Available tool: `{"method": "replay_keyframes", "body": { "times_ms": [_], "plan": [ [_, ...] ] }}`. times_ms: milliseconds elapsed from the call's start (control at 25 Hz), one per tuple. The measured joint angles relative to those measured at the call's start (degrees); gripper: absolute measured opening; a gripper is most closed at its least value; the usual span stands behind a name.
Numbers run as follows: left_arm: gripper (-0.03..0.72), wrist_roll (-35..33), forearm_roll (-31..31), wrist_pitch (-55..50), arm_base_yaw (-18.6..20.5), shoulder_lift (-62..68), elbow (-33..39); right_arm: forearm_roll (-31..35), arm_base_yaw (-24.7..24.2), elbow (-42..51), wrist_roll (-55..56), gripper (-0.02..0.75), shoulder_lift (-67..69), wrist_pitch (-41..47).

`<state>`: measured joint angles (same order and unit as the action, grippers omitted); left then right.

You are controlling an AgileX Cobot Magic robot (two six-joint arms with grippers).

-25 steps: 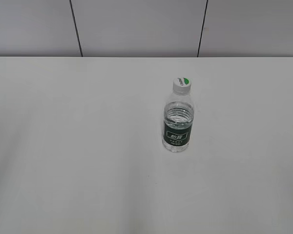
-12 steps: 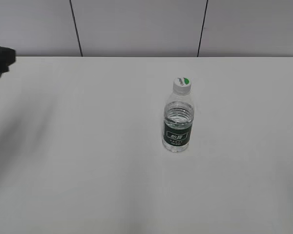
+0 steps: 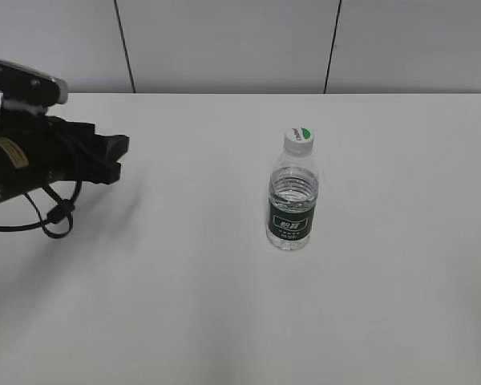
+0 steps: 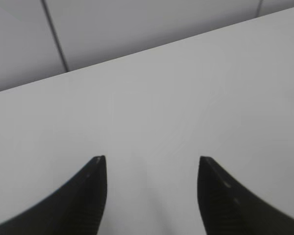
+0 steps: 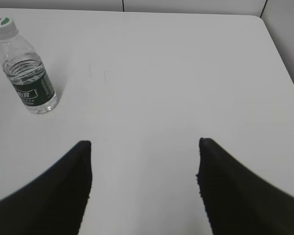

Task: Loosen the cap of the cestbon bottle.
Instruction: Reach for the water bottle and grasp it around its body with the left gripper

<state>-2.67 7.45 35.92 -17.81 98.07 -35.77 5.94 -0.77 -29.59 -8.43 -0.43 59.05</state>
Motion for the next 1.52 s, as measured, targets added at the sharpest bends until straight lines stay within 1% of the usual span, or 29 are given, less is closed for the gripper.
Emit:
{"method": "replay_keyframes", "body": {
  "times_ms": [120,280,320,440,560,720,840,920,1160,1320,1400,1520],
  "plan": [
    [0.439,7.3,9.1,9.4,0.1,6.1,0.0,0.0,0.0,0.0,0.0,0.517,0.0,0.0],
    [0.435,12.3,18.3,17.5,0.6,13.2,-1.5,0.0,0.0,0.0,0.0,0.517,0.0,0.0],
    [0.434,13.6,20.9,18.2,0.8,14.9,-2.4,0.0,0.0,0.0,0.0,0.517,0.0,0.0],
    [0.434,17.8,31.5,18.7,1.2,18.8,-5.9,0.0,0.0,0.0,0.0,0.517,0.0,0.0],
    [0.423,22.3,40.7,19.0,1.2,21.5,-10.2,0.0,0.0,0.0,0.0,0.517,0.0,0.0],
    [0.405,26.1,47.8,19.9,1.2,24.8,-16.0,0.0,0.0,0.0,0.0,0.517,0.0,0.0],
    [0.399,28.5,52.1,22.0,1.2,27.7,-19.9,0.0,0.0,0.0,0.0,0.517,0.0,0.0],
    [0.398,29.4,53.8,24.0,1.2,29.3,-21.6,0.0,0.0,0.0,0.0,0.517,0.0,0.0],
    [0.396,30.2,54.4,25.6,-0.1,31.1,-22.6,0.0,0.0,0.0,0.0,0.517,0.0,0.0],
    [0.4,30.3,54.4,26.8,-0.3,31.1,-22.7,0.0,0.0,0.0,0.0,0.517,0.0,0.0],
    [0.442,30.4,54.8,27.5,-0.6,31.1,-22.7,0.0,0.0,0.0,0.0,0.517,0.0,0.0],
    [0.601,30.4,57.3,29.1,-1.3,31.1,-22.7,0.0,0.0,0.0,0.0,0.517,0.0,0.0]
  ]
}}
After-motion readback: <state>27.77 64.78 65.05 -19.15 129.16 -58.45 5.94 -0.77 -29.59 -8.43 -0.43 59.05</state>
